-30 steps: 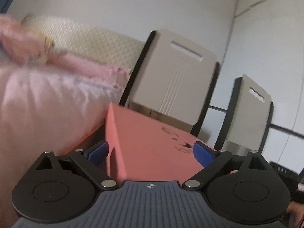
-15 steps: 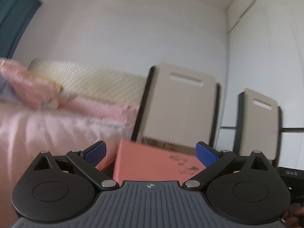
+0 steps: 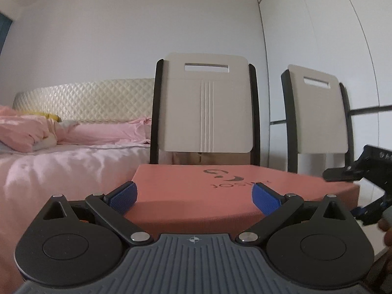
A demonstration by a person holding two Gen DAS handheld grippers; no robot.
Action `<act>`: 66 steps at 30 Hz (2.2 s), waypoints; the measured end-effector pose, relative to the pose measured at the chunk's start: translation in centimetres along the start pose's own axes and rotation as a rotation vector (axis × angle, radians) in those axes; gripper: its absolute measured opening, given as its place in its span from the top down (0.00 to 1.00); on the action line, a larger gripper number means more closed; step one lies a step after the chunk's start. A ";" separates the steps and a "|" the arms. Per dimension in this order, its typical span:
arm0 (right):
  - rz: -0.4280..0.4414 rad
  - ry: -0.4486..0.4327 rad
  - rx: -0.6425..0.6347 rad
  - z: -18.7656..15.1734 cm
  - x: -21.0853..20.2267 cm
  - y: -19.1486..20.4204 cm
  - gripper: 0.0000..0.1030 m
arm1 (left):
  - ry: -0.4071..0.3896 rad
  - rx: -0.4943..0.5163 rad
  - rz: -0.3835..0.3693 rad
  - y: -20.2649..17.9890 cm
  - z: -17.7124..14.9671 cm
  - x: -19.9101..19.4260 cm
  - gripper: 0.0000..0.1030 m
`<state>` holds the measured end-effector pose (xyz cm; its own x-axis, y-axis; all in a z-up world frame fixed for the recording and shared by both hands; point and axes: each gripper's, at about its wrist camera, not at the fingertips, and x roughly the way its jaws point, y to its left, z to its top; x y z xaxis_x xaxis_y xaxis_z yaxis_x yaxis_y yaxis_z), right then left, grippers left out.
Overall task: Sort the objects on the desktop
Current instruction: 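Push the pink lid flat onto the box with the left gripper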
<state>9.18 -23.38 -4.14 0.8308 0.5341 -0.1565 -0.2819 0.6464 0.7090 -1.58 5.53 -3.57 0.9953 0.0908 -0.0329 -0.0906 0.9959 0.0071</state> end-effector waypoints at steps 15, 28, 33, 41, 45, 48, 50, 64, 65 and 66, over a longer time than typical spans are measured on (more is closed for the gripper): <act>-0.025 -0.015 -0.149 0.5 -1.2 0.5 0.35 | -0.011 -0.010 0.011 -0.2 0.0 -0.6 0.02; 0.066 -0.002 -0.118 -1.9 -0.5 2.1 0.39 | 0.015 -0.047 0.124 0.6 0.2 -0.1 0.02; 0.092 -0.006 -0.084 -2.5 0.0 2.3 0.39 | 0.052 -0.098 0.168 1.6 0.3 0.4 0.02; 0.101 0.003 -0.042 -2.2 0.1 2.0 0.39 | 0.030 -0.158 0.220 3.2 0.8 0.5 0.02; 0.110 0.009 0.006 -1.9 0.1 1.4 0.38 | 0.059 -0.224 0.253 5.1 1.5 1.8 0.02; 0.101 0.003 0.012 -1.9 0.2 1.4 0.38 | 0.089 -0.274 0.279 6.4 1.9 2.7 0.02; 0.098 0.002 0.015 -1.9 0.4 1.5 0.38 | 0.113 -0.249 0.276 6.3 2.1 3.4 0.01; 0.097 -0.011 0.020 -2.0 1.0 1.1 0.38 | 0.200 -0.205 0.139 7.0 1.7 4.7 0.00; 0.099 -0.012 0.019 -2.0 0.9 1.1 0.38 | 0.200 -0.201 0.133 7.0 1.6 4.4 0.00; 0.101 -0.013 0.018 -2.0 0.9 1.0 0.38 | 0.196 -0.194 0.130 6.8 1.5 4.2 0.00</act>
<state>8.65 -21.15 -4.90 0.8049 0.5887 -0.0748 -0.3560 0.5799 0.7328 1.99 12.71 -2.20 0.9513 0.1978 -0.2362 -0.2403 0.9562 -0.1670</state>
